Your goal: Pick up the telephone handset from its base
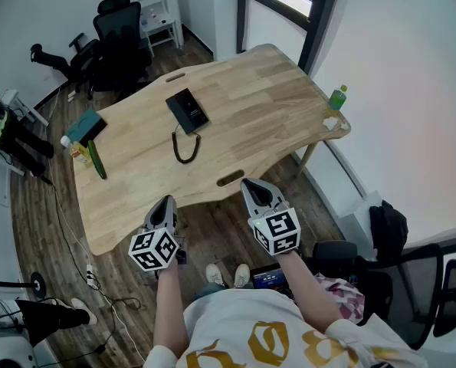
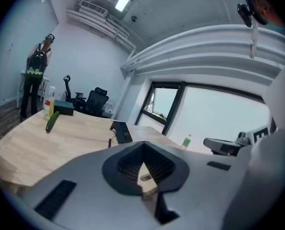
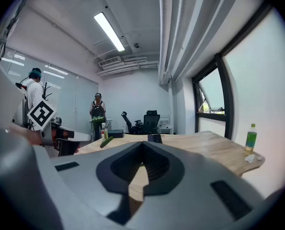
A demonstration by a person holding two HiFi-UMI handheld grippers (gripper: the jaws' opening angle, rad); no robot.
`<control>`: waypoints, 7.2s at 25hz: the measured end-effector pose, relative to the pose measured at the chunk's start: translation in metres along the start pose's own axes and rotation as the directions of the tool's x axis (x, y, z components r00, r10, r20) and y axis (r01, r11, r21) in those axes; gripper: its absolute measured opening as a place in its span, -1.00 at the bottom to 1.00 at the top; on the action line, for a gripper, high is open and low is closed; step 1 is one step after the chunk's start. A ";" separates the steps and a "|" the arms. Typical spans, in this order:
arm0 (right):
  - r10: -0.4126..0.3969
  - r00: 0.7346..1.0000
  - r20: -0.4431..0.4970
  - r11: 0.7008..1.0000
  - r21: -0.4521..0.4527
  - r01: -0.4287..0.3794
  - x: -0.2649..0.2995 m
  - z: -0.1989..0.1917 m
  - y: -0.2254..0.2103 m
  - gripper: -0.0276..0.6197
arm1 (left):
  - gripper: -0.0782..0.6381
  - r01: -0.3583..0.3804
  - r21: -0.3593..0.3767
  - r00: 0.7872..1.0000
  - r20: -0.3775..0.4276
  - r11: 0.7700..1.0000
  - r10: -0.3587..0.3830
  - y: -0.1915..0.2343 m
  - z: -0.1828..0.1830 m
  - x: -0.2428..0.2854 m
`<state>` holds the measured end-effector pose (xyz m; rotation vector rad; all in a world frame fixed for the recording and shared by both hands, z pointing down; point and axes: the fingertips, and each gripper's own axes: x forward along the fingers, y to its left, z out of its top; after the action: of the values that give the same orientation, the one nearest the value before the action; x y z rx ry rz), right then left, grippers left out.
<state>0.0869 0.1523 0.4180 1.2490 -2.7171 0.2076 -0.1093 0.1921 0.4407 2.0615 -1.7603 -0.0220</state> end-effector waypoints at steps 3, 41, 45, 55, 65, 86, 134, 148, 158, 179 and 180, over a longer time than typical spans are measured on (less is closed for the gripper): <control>-0.006 1.000 -0.009 1.000 0.006 0.006 -0.008 -0.004 -0.001 -0.90 | -0.77 -0.004 0.076 0.999 0.041 0.997 0.001 -0.005 0.004 -0.003; -0.069 0.996 -0.054 0.992 0.104 0.074 0.085 -0.022 -0.105 -0.90 | -0.77 0.119 0.106 0.993 -0.003 0.987 -0.119 -0.011 0.030 0.168; -0.073 0.993 -0.096 0.990 0.117 0.084 0.130 -0.021 -0.118 -0.90 | -0.77 0.158 0.049 0.987 -0.015 0.986 -0.157 0.012 0.046 0.213; -0.087 0.987 -0.135 0.989 0.110 0.102 0.223 -0.014 -0.139 -0.90 | -0.77 0.114 0.025 0.993 -0.013 0.993 -0.114 0.073 0.072 0.286; -0.084 0.989 -0.125 0.991 0.094 0.096 0.250 -0.005 -0.133 -0.90 | -0.77 0.087 -0.006 0.996 -0.013 0.996 -0.087 0.104 0.085 0.289; -0.031 0.994 -0.105 0.991 0.124 0.044 0.295 0.000 -0.142 -0.90 | -0.77 -0.025 0.028 0.999 -0.039 0.999 0.026 0.130 0.079 0.300; 0.062 0.942 -0.331 0.986 0.169 -0.005 0.387 -0.083 -0.178 -0.90 | -0.37 0.029 -0.243 0.959 -0.267 0.970 -0.096 0.156 -0.016 0.391; 0.069 0.941 -0.332 0.986 0.163 -0.014 0.385 -0.084 -0.178 -0.90 | -0.49 0.039 -0.322 0.957 -0.259 0.946 -0.128 0.155 -0.014 0.391; 0.065 0.948 -0.313 0.986 0.167 -0.013 0.380 -0.077 -0.176 -0.90 | -0.57 0.076 -0.428 0.963 -0.203 0.900 -0.178 0.151 -0.002 0.386; 0.075 0.961 -0.267 0.986 0.164 -0.031 0.375 -0.057 -0.169 -0.90 | -0.58 0.149 -0.588 0.975 -0.050 0.795 -0.219 0.146 0.024 0.375; 0.075 0.961 -0.265 0.986 0.161 -0.032 0.373 -0.055 -0.169 -0.90 | -0.58 0.160 -0.585 0.973 -0.042 0.795 -0.226 0.143 0.027 0.375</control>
<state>-0.0210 -0.2228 0.5533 1.0917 -2.5390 0.5637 -0.1786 -0.1860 0.5600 1.7294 -1.2554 -0.4451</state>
